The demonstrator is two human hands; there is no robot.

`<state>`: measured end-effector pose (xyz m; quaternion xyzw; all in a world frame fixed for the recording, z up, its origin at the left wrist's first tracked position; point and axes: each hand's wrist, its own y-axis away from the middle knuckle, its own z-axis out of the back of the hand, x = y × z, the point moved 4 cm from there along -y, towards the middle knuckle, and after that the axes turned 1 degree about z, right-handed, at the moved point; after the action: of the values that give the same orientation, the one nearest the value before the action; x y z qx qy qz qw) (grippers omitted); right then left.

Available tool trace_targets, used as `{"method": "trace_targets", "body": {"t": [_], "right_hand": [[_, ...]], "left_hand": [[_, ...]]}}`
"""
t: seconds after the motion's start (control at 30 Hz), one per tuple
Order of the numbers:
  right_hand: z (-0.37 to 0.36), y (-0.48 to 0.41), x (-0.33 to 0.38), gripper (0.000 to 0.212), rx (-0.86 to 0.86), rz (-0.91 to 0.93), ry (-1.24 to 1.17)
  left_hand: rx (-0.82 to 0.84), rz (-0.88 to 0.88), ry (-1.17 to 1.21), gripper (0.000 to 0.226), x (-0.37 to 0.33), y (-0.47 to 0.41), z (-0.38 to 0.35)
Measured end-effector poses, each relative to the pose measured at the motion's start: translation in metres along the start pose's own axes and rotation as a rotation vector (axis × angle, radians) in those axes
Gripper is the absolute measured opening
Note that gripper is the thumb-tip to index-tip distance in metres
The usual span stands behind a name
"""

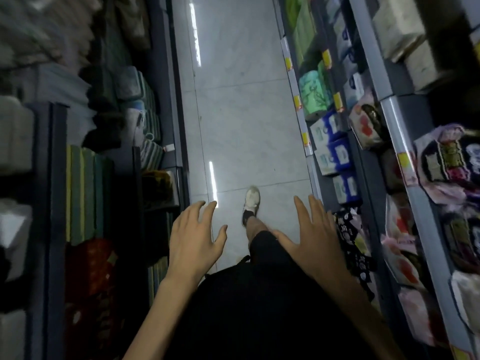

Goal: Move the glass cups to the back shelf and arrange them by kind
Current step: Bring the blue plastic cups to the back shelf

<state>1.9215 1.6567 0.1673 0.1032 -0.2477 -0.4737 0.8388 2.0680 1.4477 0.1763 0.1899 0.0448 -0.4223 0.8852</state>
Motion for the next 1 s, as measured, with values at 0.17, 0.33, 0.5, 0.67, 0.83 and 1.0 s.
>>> {"method": "trace_targets", "body": {"t": [0.17, 0.33, 0.5, 0.67, 0.83, 1.0], "right_hand": [[0.051, -0.104, 0.035, 0.094, -0.013, 0.051, -0.039], [0.097, -0.196, 0.077, 0.091, -0.049, 0.082, -0.012], [0.124, -0.295, 0.116, 0.089, -0.066, 0.079, 0.023], [0.156, -0.412, 0.168, 0.088, -0.125, 0.074, 0.046], [0.207, -0.515, 0.221, 0.086, -0.180, 0.050, -0.023], [0.244, -0.586, 0.239, 0.084, -0.203, -0.017, -0.050]], "left_hand": [[-0.050, 0.053, 0.008, 0.059, -0.005, -0.100, 0.056], [-0.109, 0.104, 0.061, 0.055, -0.005, -0.187, 0.108], [-0.142, 0.143, 0.094, 0.053, 0.009, -0.288, 0.141], [-0.186, 0.128, 0.153, 0.054, 0.037, -0.417, 0.180], [-0.232, 0.037, 0.182, 0.054, 0.050, -0.546, 0.243], [-0.184, -0.078, 0.157, 0.054, 0.040, -0.637, 0.267]]}}
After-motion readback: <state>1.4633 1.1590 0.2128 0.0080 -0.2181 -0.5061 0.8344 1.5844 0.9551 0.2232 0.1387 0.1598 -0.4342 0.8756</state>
